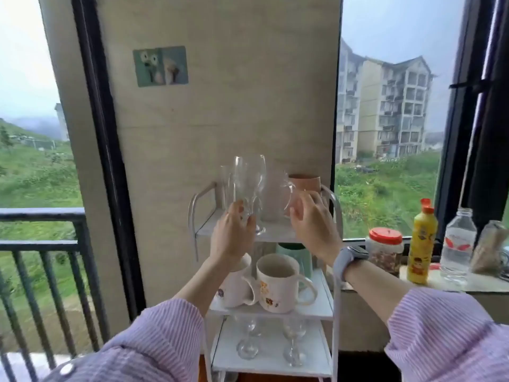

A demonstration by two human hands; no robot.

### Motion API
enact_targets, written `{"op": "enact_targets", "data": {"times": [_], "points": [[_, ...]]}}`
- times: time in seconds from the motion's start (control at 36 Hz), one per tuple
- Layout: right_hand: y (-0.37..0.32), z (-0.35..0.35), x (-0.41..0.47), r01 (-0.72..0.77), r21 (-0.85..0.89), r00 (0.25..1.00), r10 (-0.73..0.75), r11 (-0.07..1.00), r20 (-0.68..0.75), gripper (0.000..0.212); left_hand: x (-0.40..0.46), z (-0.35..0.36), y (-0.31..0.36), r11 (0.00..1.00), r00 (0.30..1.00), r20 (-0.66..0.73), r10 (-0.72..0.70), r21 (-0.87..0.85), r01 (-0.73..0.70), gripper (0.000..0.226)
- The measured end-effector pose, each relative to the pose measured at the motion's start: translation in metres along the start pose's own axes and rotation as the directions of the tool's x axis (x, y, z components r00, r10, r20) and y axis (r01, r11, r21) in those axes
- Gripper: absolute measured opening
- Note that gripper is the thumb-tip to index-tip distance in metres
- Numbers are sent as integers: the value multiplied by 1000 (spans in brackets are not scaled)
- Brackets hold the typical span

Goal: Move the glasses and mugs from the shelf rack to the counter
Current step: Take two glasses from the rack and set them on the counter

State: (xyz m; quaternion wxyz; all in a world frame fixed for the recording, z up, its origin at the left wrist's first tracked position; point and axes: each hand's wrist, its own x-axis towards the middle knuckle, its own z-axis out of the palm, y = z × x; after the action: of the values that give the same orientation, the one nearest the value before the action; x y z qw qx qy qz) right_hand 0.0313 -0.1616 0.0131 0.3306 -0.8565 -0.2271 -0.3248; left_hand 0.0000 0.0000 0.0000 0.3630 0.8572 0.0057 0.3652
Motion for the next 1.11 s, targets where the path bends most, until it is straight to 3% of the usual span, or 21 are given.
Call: {"op": "enact_targets", "data": {"times": [0.08, 0.28, 0.42, 0.5, 0.58, 0.72, 0.86, 0.92, 1.11], "points": [[9, 5, 21, 38, -98, 996, -45, 994, -73, 41, 12, 12, 1, 996, 996, -93, 3, -85, -11, 42], [7, 19, 44, 70, -184, 986, -96, 980, -134, 29, 24, 26, -5, 953, 979, -180, -93, -302, 35, 27], [-7, 20, 40, 116, 27, 981, -111, 993, -159, 28, 22, 19, -10, 943, 980, -193, -56, -332, -11, 19], [-16, 19, 40, -76, 247, 994, 94, 966, -61, 30, 21, 7, -13, 939, 974, -222, -43, -342, -37, 33], [-24, 15, 47, -327, 485, 945, 297, 811, 140, 17, 21, -7, -11, 937, 970, -241, -20, -342, -66, 37], [-37, 11, 54, -596, 585, 803, 377, 550, 462, 27, 21, -23, -8, 933, 968, -247, -33, -356, -59, 49], [-42, 26, 56, -612, 713, 782, 395, 341, 482, 42, 18, -39, -8, 923, 974, -227, -24, -379, -65, 57], [-42, 30, 52, -567, 747, 809, 404, 347, 427, 47, 17, -47, -9, 913, 979, -201, -25, -405, -59, 58], [-45, 32, 16, -372, 727, 924, 306, 577, 230, 51, -6, -66, -16, 831, 991, -128, -39, -555, -40, 65]]}}
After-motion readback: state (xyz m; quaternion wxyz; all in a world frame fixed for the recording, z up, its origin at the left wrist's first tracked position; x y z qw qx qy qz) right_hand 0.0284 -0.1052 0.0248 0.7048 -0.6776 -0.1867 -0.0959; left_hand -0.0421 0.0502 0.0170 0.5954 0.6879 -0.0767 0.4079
